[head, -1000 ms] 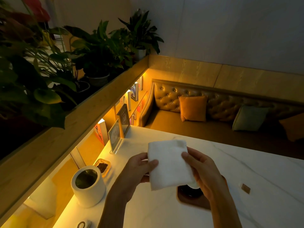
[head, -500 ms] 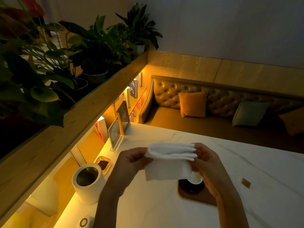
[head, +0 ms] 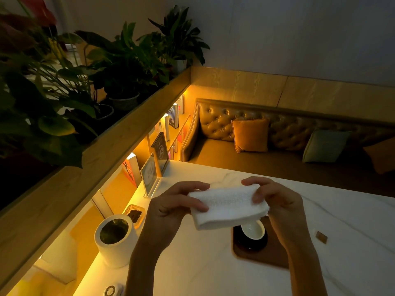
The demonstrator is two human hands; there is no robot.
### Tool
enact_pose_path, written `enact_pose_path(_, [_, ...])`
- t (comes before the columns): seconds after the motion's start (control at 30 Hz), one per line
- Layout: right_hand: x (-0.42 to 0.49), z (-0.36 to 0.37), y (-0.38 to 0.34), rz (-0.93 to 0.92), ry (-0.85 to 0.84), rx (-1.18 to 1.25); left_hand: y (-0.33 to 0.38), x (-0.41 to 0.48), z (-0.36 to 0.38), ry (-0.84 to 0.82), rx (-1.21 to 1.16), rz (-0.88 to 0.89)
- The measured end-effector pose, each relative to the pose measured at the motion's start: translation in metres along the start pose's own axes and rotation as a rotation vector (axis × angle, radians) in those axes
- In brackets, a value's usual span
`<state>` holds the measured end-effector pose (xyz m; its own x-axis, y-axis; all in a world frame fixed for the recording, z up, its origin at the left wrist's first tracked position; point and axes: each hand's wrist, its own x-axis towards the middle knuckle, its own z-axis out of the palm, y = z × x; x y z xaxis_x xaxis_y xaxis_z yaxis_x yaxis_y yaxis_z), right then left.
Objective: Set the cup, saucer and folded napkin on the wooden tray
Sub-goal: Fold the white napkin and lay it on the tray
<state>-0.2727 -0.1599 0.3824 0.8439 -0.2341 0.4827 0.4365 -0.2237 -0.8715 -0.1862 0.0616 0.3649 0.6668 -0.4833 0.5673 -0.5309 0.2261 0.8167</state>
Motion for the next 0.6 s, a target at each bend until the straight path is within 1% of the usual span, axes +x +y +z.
enact_pose_path(0.17, [-0.003,-0.011,0.012,0.074,-0.031,-0.008,-0.006,-0.004,-0.002,0.018,0.005,-0.116])
enact_pose_path(0.23, [-0.006,-0.015,0.017,0.125,-0.061,0.007,-0.008,-0.007,-0.002,0.002,-0.093,-0.191])
enact_pose_path(0.3, [-0.009,-0.018,0.020,0.180,-0.098,0.041,-0.010,-0.010,-0.001,-0.031,-0.251,-0.293])
enact_pose_path(0.37, [-0.012,-0.021,0.021,0.233,-0.128,0.048,-0.011,-0.012,0.000,-0.040,-0.319,-0.374])
enact_pose_path(0.43, [-0.014,-0.023,0.022,0.262,-0.155,0.011,-0.013,-0.012,0.004,-0.032,-0.296,-0.437])
enact_pose_path(0.5, [-0.015,-0.023,0.023,0.264,-0.182,-0.027,-0.014,-0.011,0.009,0.015,-0.234,-0.481])
enact_pose_path(0.6, [-0.016,-0.023,0.023,0.279,-0.219,-0.050,-0.013,-0.010,0.015,0.086,-0.198,-0.495])
